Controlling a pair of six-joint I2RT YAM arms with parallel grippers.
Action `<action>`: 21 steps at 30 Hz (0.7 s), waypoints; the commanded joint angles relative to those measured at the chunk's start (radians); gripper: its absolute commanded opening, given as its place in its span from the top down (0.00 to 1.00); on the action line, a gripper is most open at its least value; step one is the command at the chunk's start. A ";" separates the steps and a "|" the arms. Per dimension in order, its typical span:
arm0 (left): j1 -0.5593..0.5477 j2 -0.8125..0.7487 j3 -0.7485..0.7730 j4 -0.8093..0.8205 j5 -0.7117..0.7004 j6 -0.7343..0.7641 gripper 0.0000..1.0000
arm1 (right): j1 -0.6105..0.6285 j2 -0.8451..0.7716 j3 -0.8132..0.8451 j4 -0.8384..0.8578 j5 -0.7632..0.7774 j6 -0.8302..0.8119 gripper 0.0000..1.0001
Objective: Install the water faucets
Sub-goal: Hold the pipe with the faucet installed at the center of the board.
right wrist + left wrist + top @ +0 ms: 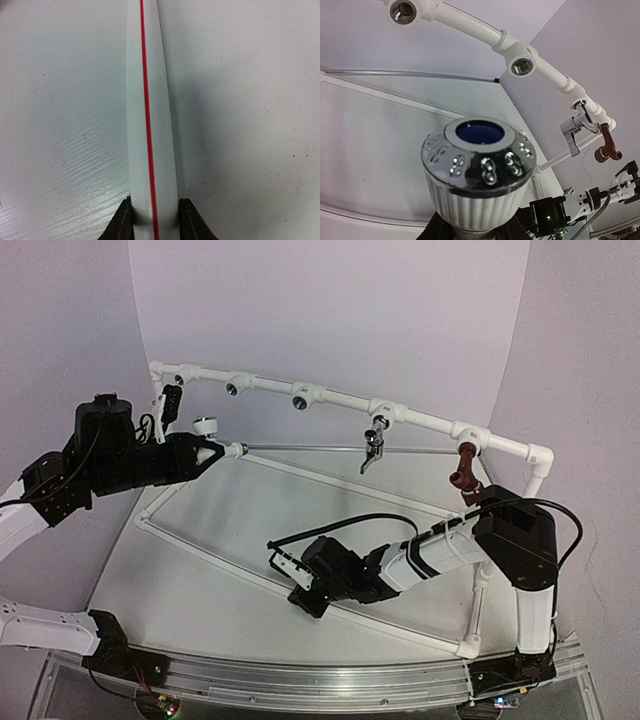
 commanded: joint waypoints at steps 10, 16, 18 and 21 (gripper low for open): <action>-0.060 0.063 0.099 0.102 -0.001 0.051 1.00 | 0.001 0.026 -0.007 0.037 -0.083 0.037 1.00; -0.275 0.105 0.100 0.236 -0.276 0.188 1.00 | 0.001 0.038 0.028 0.040 0.003 -0.003 1.00; -0.317 0.099 0.055 0.336 -0.371 0.234 1.00 | 0.002 0.050 0.041 0.040 0.003 0.009 1.00; -0.349 0.046 -0.086 0.565 -0.464 0.332 1.00 | 0.002 0.062 0.044 0.045 -0.012 0.012 1.00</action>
